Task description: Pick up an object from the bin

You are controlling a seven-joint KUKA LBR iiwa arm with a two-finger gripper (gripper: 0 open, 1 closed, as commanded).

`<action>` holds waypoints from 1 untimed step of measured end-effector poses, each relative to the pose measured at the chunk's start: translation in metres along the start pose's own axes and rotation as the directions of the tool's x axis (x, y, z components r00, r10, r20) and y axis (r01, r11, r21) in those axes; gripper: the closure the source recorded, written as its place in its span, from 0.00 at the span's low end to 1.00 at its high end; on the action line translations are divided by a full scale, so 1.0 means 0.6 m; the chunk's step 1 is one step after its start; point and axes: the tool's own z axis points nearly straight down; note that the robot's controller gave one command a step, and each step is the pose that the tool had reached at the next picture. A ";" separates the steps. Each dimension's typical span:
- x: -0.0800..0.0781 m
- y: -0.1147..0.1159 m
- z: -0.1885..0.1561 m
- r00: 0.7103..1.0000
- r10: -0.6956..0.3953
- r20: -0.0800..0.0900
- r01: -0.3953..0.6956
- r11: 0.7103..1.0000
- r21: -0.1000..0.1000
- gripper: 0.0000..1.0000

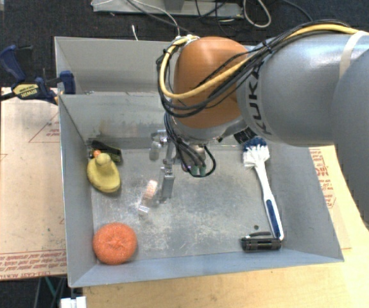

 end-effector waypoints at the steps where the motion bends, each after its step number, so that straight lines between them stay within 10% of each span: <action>1: -0.003 -0.002 -0.009 1.000 0.004 0.008 -0.004 1.000 -0.001 0.00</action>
Offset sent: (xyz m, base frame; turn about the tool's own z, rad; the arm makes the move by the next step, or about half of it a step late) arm 0.0072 -0.0062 -0.1204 -0.3916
